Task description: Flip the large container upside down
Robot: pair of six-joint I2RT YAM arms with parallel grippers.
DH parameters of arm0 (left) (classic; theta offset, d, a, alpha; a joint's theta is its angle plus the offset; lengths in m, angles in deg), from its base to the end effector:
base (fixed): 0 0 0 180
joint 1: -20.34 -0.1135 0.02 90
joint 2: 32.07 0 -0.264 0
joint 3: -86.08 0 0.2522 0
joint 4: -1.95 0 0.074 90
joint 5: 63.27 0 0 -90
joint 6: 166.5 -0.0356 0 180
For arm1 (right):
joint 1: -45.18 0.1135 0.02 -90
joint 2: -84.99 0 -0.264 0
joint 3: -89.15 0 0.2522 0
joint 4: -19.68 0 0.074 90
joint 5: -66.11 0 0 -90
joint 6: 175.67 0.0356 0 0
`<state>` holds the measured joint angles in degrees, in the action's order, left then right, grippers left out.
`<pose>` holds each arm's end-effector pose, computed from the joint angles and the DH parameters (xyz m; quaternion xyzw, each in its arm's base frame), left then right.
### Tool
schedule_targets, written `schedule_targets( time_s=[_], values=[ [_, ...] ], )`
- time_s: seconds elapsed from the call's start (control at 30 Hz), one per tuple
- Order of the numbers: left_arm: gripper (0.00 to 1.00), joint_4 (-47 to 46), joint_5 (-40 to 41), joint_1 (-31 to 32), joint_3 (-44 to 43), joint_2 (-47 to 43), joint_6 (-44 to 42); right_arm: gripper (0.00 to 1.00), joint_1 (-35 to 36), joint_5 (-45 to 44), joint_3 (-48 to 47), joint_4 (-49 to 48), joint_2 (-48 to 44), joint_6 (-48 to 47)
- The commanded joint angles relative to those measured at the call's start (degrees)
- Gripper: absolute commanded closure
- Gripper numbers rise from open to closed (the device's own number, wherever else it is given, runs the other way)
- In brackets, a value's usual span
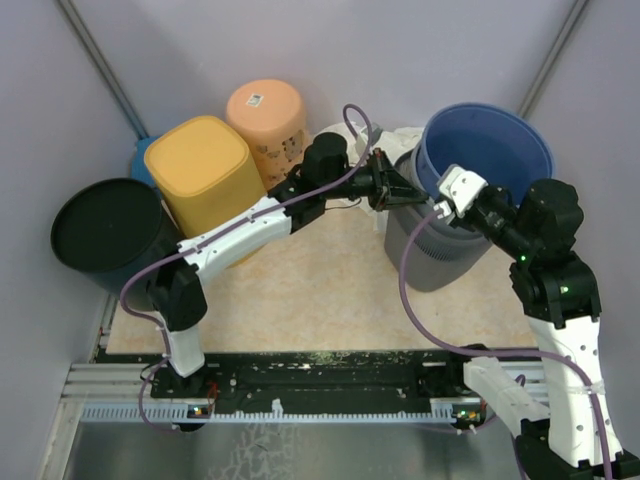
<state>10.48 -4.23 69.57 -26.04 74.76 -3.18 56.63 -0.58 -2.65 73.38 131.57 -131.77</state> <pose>0.2812 -0.3542 0.3835 0.0331 0.7233 -0.6737 0.1480 0.1165 0.0380 0.4685 -0.4727 0.5867 -0.0443 0.6560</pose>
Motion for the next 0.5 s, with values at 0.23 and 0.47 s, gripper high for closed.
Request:
schedule_targets(
  time_s=[0.23, 0.47],
  values=[
    [1.00, -0.72, 5.55, -7.33, 7.35, -0.51, -1.72, 1.00, 0.97, 9.38, -7.30, -8.27, -3.27, -3.64],
    [1.00, -1.45, 4.96, -8.46, 7.97, 0.57, -1.77, 1.00, 0.97, 10.38, -10.69, -9.09, -2.92, -3.64]
  ],
)
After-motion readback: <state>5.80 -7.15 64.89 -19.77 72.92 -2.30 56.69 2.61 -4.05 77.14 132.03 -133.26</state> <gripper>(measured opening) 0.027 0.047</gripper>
